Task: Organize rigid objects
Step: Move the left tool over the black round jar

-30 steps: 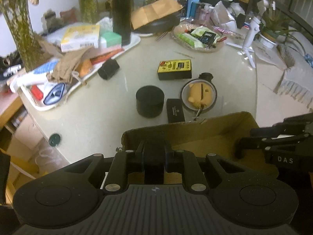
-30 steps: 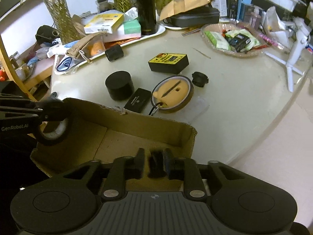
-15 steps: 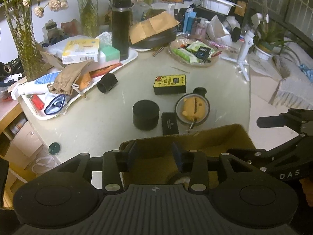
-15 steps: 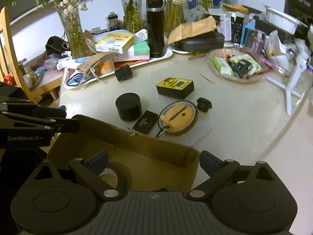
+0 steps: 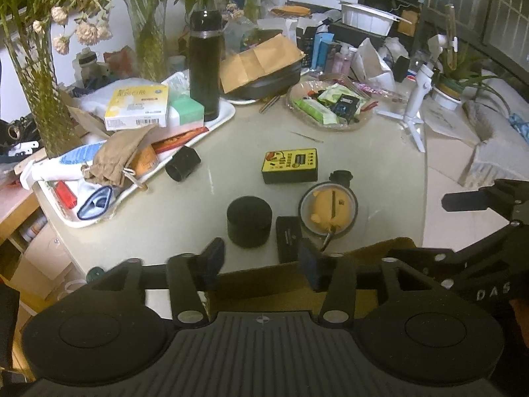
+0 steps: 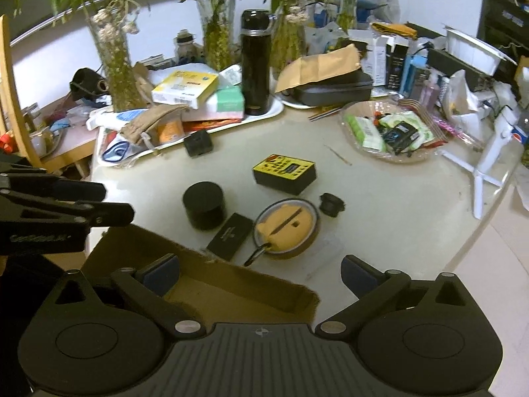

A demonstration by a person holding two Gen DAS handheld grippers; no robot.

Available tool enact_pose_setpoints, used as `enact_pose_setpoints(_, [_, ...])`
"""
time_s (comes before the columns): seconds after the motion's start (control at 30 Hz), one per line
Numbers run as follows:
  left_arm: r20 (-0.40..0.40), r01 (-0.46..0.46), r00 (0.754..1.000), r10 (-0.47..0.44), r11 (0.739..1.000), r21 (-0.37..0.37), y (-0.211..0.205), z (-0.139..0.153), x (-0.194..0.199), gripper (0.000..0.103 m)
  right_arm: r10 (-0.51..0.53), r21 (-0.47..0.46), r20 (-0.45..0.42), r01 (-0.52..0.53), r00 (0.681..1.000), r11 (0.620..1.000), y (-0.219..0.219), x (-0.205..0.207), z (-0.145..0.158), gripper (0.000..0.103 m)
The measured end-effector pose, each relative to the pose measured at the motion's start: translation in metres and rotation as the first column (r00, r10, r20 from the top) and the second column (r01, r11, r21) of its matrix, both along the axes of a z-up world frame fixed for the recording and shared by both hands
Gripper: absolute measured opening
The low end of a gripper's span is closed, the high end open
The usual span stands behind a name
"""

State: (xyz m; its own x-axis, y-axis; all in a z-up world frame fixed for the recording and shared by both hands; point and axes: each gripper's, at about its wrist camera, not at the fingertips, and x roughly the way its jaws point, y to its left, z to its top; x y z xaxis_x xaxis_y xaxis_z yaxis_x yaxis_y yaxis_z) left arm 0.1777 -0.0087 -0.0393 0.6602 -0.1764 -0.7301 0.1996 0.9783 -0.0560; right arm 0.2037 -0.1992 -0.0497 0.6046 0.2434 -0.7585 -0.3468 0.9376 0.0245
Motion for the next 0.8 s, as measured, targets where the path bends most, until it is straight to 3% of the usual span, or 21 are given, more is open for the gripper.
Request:
enact_pose_setpoints(0.37, [0.004,-0.016,1.000,0.016,1.000,-0.010,0.013,-0.005,0.006,0.058,-0.052,0.010,0.007,0.052,0.999,0.999,-0.022,0.007,-0.002,0.103])
enact_pose_setpoints(0.5, [0.009,-0.026,1.000,0.026,0.999,-0.019,0.018,-0.009,0.006,0.069,-0.067,0.042,-0.007,0.067,0.998,0.997,-0.029,0.008,-0.005,0.103])
enact_pose_setpoints(0.8, [0.018,-0.014,1.000,0.014,1.000,0.003,0.018,-0.017,0.012,0.072,-0.063,0.060,-0.014,0.064,0.998,0.996,-0.028,0.009,-0.013,0.103])
